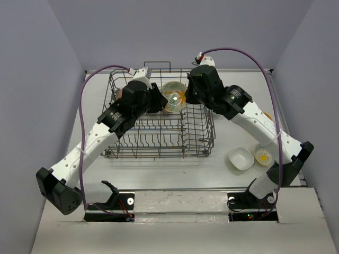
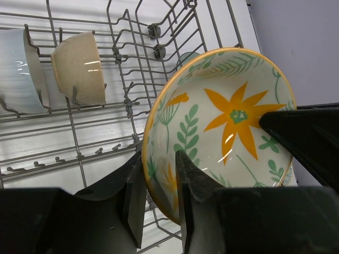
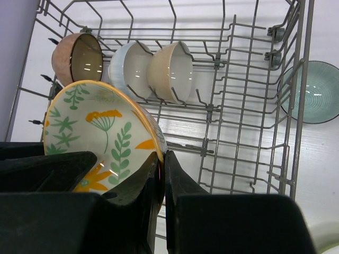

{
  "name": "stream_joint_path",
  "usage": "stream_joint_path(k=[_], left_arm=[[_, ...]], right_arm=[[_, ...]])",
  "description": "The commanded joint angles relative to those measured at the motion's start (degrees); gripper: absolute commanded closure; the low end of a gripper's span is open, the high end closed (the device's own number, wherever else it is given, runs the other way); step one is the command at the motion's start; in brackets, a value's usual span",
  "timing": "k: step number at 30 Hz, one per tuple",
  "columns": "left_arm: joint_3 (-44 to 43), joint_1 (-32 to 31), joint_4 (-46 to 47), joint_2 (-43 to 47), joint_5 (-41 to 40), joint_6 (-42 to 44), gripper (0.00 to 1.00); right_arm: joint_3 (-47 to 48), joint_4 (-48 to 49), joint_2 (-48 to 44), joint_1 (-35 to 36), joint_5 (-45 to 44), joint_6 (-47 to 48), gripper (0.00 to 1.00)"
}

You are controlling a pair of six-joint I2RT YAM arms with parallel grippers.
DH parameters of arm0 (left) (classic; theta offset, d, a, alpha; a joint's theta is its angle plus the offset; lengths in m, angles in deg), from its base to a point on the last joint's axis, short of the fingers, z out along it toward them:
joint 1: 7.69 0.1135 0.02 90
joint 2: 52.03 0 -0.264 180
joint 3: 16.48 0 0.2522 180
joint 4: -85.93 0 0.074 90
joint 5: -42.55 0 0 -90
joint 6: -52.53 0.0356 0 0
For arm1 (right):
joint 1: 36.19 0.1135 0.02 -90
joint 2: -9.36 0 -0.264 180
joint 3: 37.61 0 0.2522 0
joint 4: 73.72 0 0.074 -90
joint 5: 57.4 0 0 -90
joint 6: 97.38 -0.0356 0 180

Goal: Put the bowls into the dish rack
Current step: Pass from the right arm to the left

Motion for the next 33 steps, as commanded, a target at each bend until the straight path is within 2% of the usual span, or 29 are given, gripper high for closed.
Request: stream_joint_path(k=[1,5,6,9,14,15,16,18,20,24,25,33], left_arm=[[-0.9,0.3,1.3,-0.5,0.5,0.1,0.64],[-1.0,0.3,1.2,-0.6,0.1,0.1,0.78],[-1.0,0.3,1.1,-0.6,-0.1,0.1,0.87],[-0.9,0.3,1.0,-0.6,-0.3,0.1,1.0],[-1.0,0.3,0.1,0.5,-3.4,0.5,1.0],[-1.1,0.3,-0.2,0.8,-4.4,0.6,1.0],[-1.3,0.3,-0.4,1.1,-4.5,0.8,1.0],[-2.0,0.3,-0.7,1.8,-5.2,1.2,1.0],[-2.5,0.3,-1.7,2.2,-5.6,1.7,1.0],[-3.1,0.3,-2.7,2.9,-6.6,2.4,1.0],[-3.1,0.3,-2.6,3.1,-6.6,2.6,1.0],[-2.7,0.3,-2.5,4.4,-5.8,2.9,1.0]], right_arm=[[3.3,5.2,-0.2,0.7,-0.5,-0.3,0.99],[3.1,5.1,-0.1,0.7,-1.0,0.0,0.99],[3.1,5.2,-0.2,1.2,-0.9,0.0,0.99],[3.1,5.5,0.1,1.2,-0.3,0.0,0.99],[2.4,5.6,0.5,1.2,0.2,0.1,0.97],[2.2,5.6,0.4,1.2,0.0,0.2,0.93],[1.7,5.8,0.2,1.2,-0.2,0.2,0.82],[1.4,5.8,0.2,1.2,-0.6,0.2,0.78],[1.4,5.8,0.1,1.2,-0.6,0.4,0.66],[1.3,6.0,0.0,1.2,-0.3,0.4,0.53],[1.3,6.0,0.0,1.2,-0.3,0.4,0.42],[1.9,6.5,-0.1,1.2,0.8,0.6,0.31]])
